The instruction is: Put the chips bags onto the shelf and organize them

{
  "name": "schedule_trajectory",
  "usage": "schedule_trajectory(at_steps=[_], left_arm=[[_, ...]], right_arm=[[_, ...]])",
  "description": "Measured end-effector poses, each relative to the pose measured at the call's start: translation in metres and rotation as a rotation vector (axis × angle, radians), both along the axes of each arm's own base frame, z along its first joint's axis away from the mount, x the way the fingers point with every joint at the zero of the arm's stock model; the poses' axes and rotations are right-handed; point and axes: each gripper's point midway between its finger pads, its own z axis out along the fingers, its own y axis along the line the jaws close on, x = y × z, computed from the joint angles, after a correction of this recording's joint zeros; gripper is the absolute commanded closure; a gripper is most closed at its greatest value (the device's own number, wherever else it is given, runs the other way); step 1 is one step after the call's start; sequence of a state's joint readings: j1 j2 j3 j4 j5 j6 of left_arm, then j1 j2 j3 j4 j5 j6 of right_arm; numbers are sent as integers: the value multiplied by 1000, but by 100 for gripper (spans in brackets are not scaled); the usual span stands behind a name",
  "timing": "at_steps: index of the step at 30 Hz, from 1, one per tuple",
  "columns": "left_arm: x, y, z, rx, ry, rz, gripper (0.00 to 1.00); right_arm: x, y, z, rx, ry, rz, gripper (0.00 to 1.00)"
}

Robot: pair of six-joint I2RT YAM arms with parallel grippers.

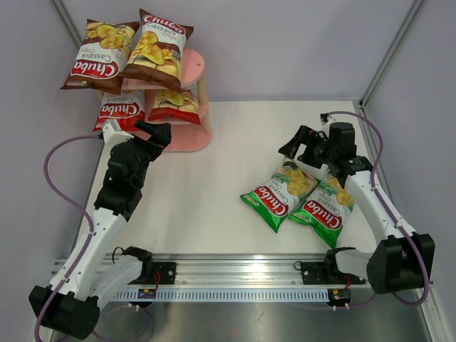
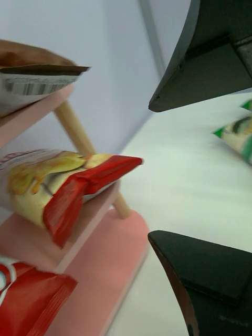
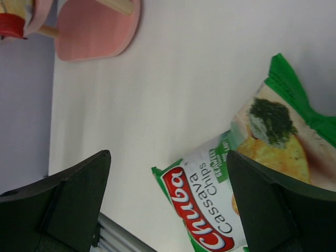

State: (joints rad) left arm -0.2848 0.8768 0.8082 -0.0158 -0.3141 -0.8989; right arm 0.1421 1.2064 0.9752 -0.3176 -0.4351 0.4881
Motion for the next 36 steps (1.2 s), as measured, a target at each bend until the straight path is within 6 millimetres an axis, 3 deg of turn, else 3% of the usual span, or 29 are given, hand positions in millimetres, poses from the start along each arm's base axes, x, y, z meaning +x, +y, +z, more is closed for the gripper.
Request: schedule_trajectory(at_steps=[4, 8, 11, 19, 22, 27, 31, 34, 36], left_arm=[[-15, -15, -6, 85, 64, -125, 1], [-36, -33, -29, 140, 147, -277, 1], [-51, -49, -47, 160, 190, -401, 1], [-94, -85, -106, 168, 281, -708, 1], [-108, -89, -112, 177, 273, -768, 1], [-117, -93, -113, 194, 248, -816, 1], [-122, -93, -125, 198, 272, -838, 1], [-125, -93, -130, 204, 284, -848, 1], [-126, -93, -130, 209, 283, -852, 1]], right_arm=[[16, -29, -24, -58, 52, -105, 0], [30, -59, -59, -93, 144, -192, 1], [32, -64, -89, -132, 218, -183, 1], [41, -67, -136, -201, 333, -138, 1], [43, -61, -144, -265, 350, -120, 1], [51, -27, -153, -358, 330, -31, 3], [51, -19, -167, -459, 345, -29, 6], [54, -18, -175, -525, 356, -33, 14], [55, -17, -177, -554, 357, -31, 30]])
